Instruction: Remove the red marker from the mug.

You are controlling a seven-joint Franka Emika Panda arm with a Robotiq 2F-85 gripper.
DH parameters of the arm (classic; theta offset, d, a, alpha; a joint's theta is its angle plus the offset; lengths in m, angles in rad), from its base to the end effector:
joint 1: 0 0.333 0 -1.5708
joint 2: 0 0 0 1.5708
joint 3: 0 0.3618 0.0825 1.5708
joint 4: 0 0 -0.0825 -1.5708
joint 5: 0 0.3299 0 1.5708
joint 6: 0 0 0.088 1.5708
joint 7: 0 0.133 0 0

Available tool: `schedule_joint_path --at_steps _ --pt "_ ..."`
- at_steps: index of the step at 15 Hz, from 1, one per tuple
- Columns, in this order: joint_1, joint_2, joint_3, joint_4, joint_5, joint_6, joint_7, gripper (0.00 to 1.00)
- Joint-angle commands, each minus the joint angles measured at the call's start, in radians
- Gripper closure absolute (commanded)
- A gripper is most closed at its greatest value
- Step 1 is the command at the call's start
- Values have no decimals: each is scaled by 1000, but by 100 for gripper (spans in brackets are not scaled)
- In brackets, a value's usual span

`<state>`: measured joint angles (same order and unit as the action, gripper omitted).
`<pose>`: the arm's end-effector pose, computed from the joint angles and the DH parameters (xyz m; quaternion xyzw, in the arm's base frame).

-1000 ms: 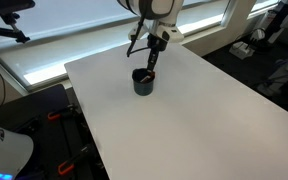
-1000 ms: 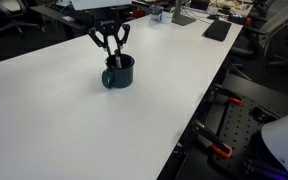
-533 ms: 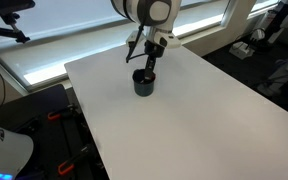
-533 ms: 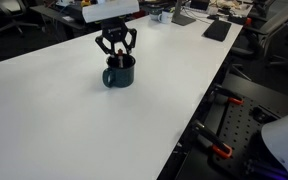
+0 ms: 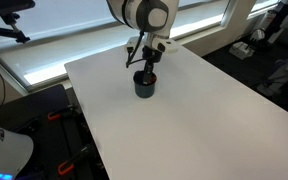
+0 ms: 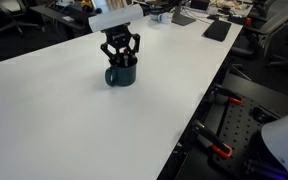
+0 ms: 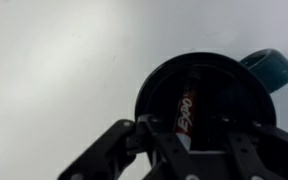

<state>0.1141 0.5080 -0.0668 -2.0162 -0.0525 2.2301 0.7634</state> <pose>0.5516 0.0249 0.2356 0.9330 -0.3270 -0.1206 0.0896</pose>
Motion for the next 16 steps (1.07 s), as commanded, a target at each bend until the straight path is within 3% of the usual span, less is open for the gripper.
schedule_joint_path --at_steps 1,5,7,9,10,11,14,16 --pt "21 -13 -17 -54 -50 107 -22 60" --pt "28 -20 -22 -99 -103 265 -40 67" --pt "32 -22 -26 -126 -116 332 -51 61" --pt "35 -27 -30 -145 -113 382 -73 61" --pt "38 -32 -32 -152 -111 399 -86 70" --pt "38 -34 -32 -157 -108 406 -101 86" --pt "39 -33 -32 -173 -97 425 -134 100" --pt "37 -39 -28 -176 -91 421 -155 95"
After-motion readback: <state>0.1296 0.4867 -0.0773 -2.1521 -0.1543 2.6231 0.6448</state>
